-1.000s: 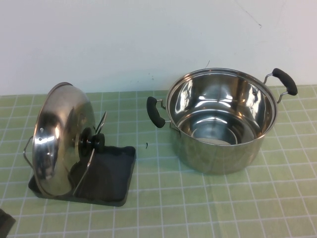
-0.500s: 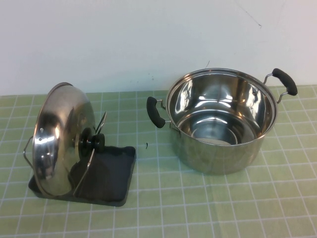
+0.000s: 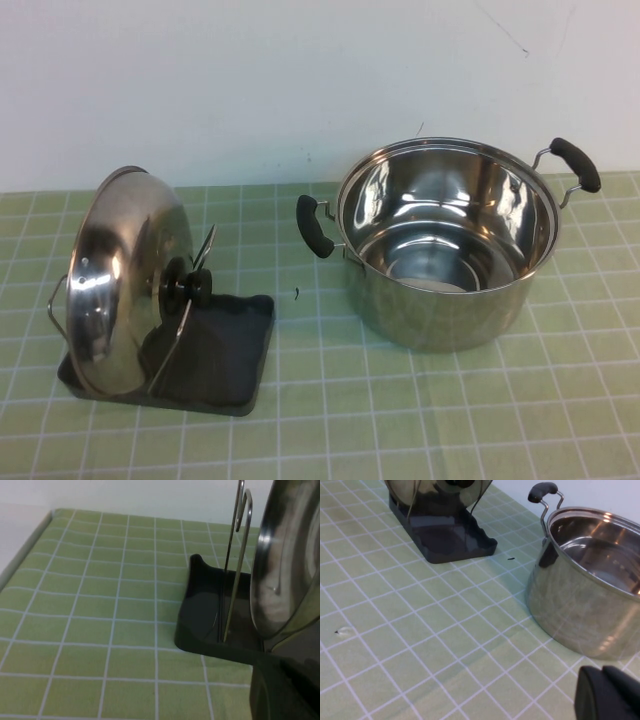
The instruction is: Put pot lid on rack
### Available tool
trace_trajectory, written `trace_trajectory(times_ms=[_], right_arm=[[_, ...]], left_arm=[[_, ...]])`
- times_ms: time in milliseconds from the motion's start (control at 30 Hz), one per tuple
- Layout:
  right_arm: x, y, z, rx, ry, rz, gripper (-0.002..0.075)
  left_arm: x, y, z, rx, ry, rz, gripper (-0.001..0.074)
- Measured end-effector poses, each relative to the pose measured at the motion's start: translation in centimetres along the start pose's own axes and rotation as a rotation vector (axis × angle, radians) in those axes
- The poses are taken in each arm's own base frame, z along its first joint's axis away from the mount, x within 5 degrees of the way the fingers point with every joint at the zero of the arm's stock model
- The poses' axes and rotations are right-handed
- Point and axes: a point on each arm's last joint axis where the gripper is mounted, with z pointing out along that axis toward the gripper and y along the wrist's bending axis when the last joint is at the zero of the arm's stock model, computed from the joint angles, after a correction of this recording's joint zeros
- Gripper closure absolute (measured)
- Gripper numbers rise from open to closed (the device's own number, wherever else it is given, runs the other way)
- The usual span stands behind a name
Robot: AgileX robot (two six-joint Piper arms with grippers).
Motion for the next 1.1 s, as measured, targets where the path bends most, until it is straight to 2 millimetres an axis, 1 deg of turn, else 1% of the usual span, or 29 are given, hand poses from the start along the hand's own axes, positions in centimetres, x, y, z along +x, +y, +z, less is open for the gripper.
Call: trace_trajectory(times_ms=[167, 333, 1100], right_arm=[[0.00, 0.00, 0.00, 0.000, 0.000, 0.000, 0.0727], [0.00, 0.00, 0.00, 0.000, 0.000, 0.000, 0.0727], [0.00, 0.00, 0.00, 0.000, 0.000, -0.002, 0.0727]], left_arm=[[0.02, -0.14, 0.00, 0.022, 0.003, 0.058, 0.0736], [0.07, -0.32, -0.01, 0.055, 0.010, 0.075, 0.0736], [0.08, -0.32, -0.02, 0.056, 0.010, 0.085, 0.0736]])
